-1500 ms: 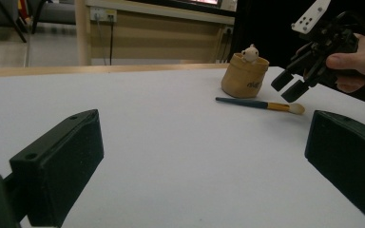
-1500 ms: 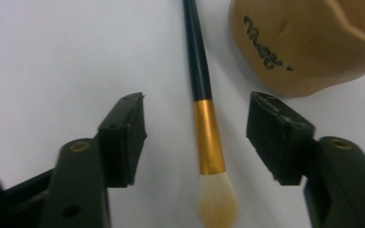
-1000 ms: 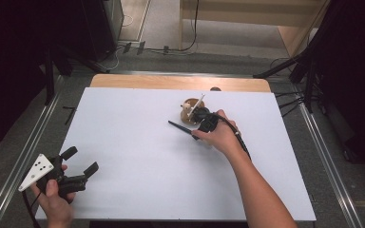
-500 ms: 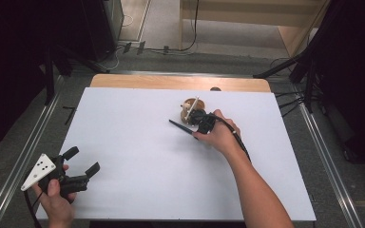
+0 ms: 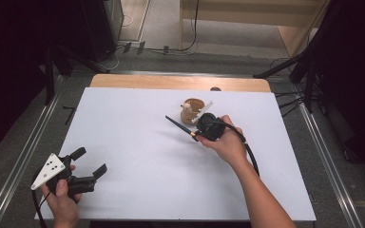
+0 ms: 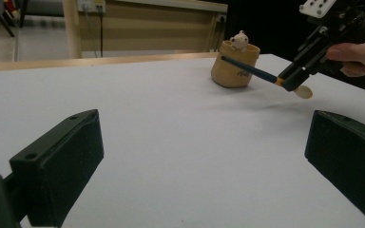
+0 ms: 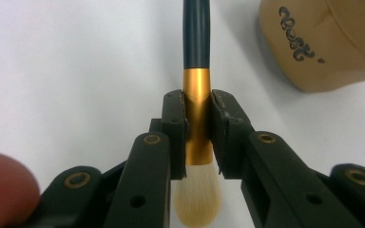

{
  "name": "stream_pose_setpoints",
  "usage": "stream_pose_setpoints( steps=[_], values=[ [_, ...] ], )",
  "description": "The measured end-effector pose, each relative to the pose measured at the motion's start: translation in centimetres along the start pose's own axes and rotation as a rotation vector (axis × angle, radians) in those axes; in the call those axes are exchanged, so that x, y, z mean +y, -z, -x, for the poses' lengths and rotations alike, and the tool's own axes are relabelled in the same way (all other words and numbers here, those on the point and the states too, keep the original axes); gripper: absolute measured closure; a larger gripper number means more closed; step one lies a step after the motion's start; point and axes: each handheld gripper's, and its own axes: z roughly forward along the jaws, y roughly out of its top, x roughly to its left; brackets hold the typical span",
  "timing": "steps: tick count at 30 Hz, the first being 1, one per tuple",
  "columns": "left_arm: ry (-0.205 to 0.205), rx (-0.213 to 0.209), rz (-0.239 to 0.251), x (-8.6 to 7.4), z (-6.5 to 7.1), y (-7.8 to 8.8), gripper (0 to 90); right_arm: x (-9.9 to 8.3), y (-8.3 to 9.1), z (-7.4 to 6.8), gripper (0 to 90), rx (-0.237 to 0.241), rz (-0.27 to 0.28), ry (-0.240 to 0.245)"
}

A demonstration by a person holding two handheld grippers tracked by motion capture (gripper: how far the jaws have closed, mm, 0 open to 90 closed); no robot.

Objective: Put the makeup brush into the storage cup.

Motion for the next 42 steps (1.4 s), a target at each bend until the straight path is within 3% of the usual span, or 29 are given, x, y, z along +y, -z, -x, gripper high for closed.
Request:
stream_pose_setpoints(
  steps=[1,7,10,13,16,21,26,27,30,31,34,35,39,42],
  values=[
    [-0.003,-0.007,-0.002,0.1,0.2,-0.2,0.0,0.0,0.0,0.0,78.8,0.0,0.0,0.0],
    [-0.024,-0.043,-0.018,0.4,1.7,-1.5,0.0,-3.2,2.3,-1.0,78.8,0.007,0.134,-0.062],
    [-0.024,-0.054,-0.019,0.5,2.1,-2.0,0.0,-4.0,2.8,-1.2,78.8,0.006,0.166,-0.07],
    [-0.06,-0.055,-0.041,1.0,3.0,-3.0,0.0,-5.3,3.8,-1.8,78.8,0.011,0.231,-0.092],
    [-0.07,-0.061,-0.054,1.2,3.6,-3.7,0.0,-6.2,4.6,-2.2,78.7,0.005,0.274,-0.096],
    [-0.068,-0.116,-0.066,2.1,4.9,-6.2,0.0,-7.2,5.4,-3.1,78.7,-0.013,0.295,-0.059],
    [-0.08,-0.152,-0.064,2.9,5.3,-7.4,0.0,-7.9,5.8,-3.9,78.7,-0.01,0.305,-0.038],
    [-0.069,-0.191,-0.059,2.9,5.3,-7.8,0.0,-8.2,5.9,-4.4,78.7,-0.006,0.303,-0.025],
    [-0.069,-0.219,-0.073,2.8,5.5,-8.4,0.0,-8.6,5.6,-5.0,78.7,0.007,0.299,-0.016],
    [-0.076,-0.256,-0.097,2.6,5.6,-8.9,0.0,-8.7,5.5,-5.1,78.7,0.019,0.306,-0.015],
    [-0.086,-0.282,-0.122,2.6,5.7,-9.2,0.0,-8.7,5.2,-5.4,78.7,0.03,0.292,0.0],
    [-0.085,-0.298,-0.123,2.6,5.8,-9.3,0.0,-8.7,5.1,-5.6,78.6,0.028,0.274,0.026],
    [-0.087,-0.367,-0.132,2.9,6.2,-9.5,0.0,-8.7,5.0,-6.3,78.7,0.048,0.277,0.063],
    [-0.091,-0.39,-0.145,3.1,6.4,-9.6,0.1,-8.6,4.8,-6.6,78.6,0.051,0.273,0.079]
  ],
)
